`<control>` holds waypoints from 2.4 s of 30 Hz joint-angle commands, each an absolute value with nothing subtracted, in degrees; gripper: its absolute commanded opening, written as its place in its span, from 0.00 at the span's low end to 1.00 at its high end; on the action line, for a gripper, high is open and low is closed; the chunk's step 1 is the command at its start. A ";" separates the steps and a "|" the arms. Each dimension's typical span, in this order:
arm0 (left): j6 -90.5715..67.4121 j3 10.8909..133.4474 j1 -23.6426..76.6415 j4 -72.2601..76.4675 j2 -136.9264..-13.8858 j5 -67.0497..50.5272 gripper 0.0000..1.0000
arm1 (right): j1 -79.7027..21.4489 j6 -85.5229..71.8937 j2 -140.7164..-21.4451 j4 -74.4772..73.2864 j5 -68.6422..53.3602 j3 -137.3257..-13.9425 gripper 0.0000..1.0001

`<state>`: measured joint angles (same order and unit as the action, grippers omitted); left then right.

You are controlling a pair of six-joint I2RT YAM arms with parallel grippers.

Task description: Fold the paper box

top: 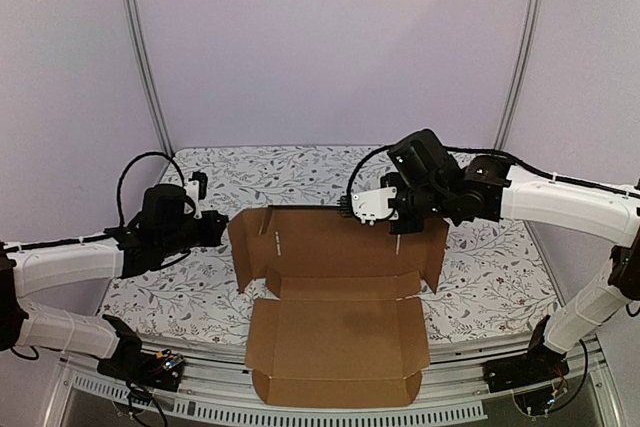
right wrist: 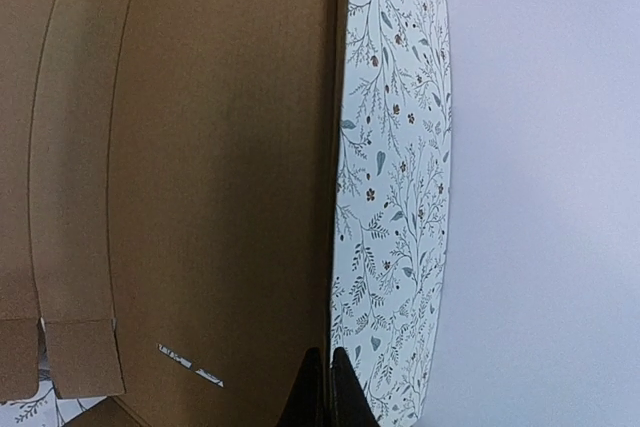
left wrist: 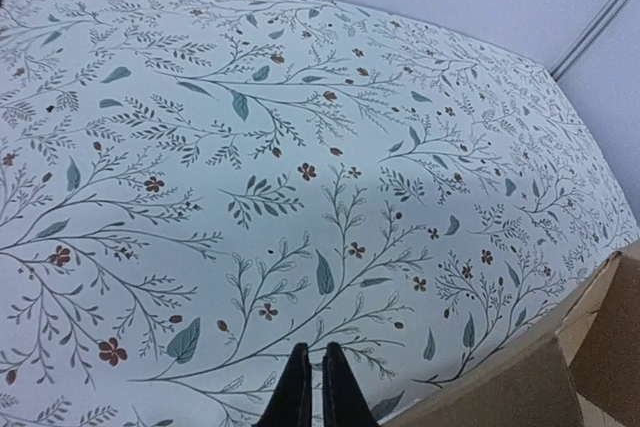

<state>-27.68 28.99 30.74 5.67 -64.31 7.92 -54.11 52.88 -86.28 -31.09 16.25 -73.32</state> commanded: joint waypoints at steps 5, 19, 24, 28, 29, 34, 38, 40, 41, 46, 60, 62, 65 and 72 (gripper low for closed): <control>-28.36 25.03 29.29 15.89 -66.73 -7.95 0.11 | -56.35 56.60 -83.39 -25.93 19.85 -68.91 0.00; -27.91 21.46 29.31 17.10 -62.84 -19.33 0.22 | -56.49 55.49 -83.41 -24.60 20.83 -67.85 0.00; -28.53 21.20 29.52 17.87 -62.67 -22.05 0.23 | -56.49 55.07 -83.33 -24.10 20.72 -67.78 0.00; -28.81 20.47 30.07 19.62 -63.17 -23.91 0.23 | -56.51 54.67 -83.36 -24.04 20.74 -67.70 0.00; -28.81 20.31 30.18 19.88 -63.31 -24.10 0.23 | -56.57 54.53 -83.26 -24.00 20.74 -67.68 0.00; -28.56 19.25 31.63 21.59 -63.20 -24.93 0.23 | -57.03 53.63 -82.60 -24.03 20.21 -66.63 0.00; -27.96 18.67 32.72 22.27 -62.90 -24.99 0.23 | -59.22 54.79 -81.52 -20.74 22.46 -63.37 0.00; -27.62 18.48 33.10 22.43 -62.80 -25.09 0.24 | -60.31 55.39 -81.46 -20.05 24.41 -62.63 0.00; -27.52 18.39 33.25 22.56 -62.80 -25.18 0.24 | -60.87 55.53 -81.52 -19.66 25.36 -62.24 0.00; -27.08 17.87 34.24 22.68 -61.76 -25.24 0.27 | -63.40 57.21 -82.29 -16.67 32.09 -60.24 0.00; -24.89 16.39 38.08 17.22 -55.58 -18.99 0.39 | -66.54 57.07 -84.02 -15.63 38.18 -59.22 0.00; -24.28 16.60 38.26 17.15 -55.66 -18.36 0.39 | -66.82 56.71 -84.02 -15.68 38.06 -59.18 0.00; -23.77 17.27 38.70 17.55 -56.71 -17.41 0.40 | -67.54 56.14 -84.02 -15.86 38.09 -59.15 0.00; -22.19 19.51 40.77 17.17 -59.86 -14.46 0.40 | -68.81 54.95 -84.02 -15.90 39.16 -58.13 0.00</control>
<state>-24.12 17.61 39.03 18.35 -58.65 -17.15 -67.61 55.79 -83.11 -15.09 38.33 -59.46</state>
